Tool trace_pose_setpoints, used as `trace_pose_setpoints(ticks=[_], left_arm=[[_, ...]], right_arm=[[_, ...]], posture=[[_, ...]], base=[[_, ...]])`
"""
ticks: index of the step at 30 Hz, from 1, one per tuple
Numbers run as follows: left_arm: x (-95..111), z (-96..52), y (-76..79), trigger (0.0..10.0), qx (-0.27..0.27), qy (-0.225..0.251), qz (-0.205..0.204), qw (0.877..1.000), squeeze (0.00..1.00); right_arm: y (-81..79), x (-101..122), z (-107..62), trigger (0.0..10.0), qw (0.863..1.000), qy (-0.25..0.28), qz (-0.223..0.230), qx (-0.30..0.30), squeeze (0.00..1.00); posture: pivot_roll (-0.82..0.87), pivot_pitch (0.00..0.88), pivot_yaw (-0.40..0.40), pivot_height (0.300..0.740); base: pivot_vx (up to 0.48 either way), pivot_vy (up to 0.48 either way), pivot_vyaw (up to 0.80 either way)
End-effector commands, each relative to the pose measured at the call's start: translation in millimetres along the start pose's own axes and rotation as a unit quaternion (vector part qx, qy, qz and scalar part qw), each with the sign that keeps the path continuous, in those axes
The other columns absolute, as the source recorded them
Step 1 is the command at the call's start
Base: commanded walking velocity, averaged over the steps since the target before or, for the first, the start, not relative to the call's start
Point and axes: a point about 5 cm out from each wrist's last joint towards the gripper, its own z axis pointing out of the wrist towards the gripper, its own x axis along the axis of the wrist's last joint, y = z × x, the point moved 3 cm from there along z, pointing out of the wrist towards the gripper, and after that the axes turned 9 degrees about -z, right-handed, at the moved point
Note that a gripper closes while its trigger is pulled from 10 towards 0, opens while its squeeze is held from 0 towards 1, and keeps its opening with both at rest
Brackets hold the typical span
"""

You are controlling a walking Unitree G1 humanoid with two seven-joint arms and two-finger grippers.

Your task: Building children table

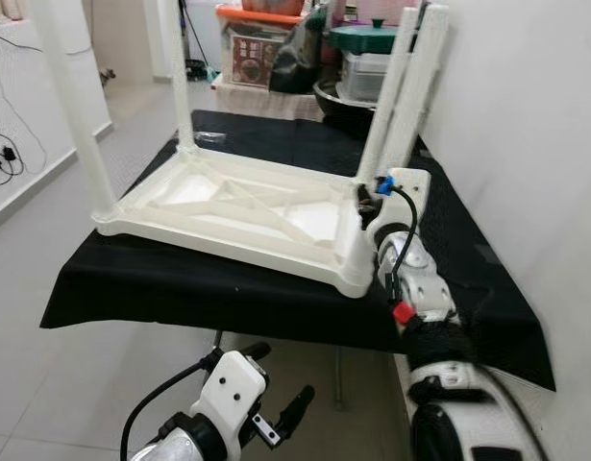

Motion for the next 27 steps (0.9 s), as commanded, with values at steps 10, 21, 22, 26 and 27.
trace_pose_setpoints(ticks=[10, 21, 22, 26, 27], left_arm=[[-2, 0.2, -1.4, 10.0, 0.000, -0.002, 0.003, 1.000, 0.00], [0, 5.2, -2.3, 10.0, -0.001, 0.003, 0.003, 1.000, 0.00], [0, 5.7, -2.5, 10.0, -0.001, 0.003, 0.004, 1.000, 0.00], [-1, 6.3, -2.9, 10.0, -0.001, 0.004, 0.005, 1.000, 0.00], [-1, 6.3, -2.9, 10.0, -0.001, 0.004, 0.005, 1.000, 0.00]], right_arm=[[-32.3, -10, -19.0, 10.0, 0.999, 0.001, 0.048, 0.001, 1.00], [4.3, 11, 8.2, 10.0, 0.965, 0.070, 0.036, 0.248, 0.00], [9.5, 11, 9.4, 10.0, 0.949, 0.068, 0.015, 0.308, 0.00], [6.4, 11, 4.4, 10.0, 0.915, 0.057, 0.038, 0.398, 0.00], [6.4, 11, 4.4, 10.0, 0.915, 0.057, 0.038, 0.398, 0.00]], posture=[[0.15, 0.000, -0.097, 0.740], [0.14, 0.004, -0.096, 0.740], [0.14, 0.005, -0.098, 0.740], [0.15, 0.001, -0.100, 0.740], [0.15, 0.001, -0.100, 0.740]], base=[[0.000, 0.000, 0.00], [0.000, 0.000, 0.00], [0.000, 0.000, 0.00], [0.000, 0.000, 0.00], [0.000, 0.000, 0.00]])
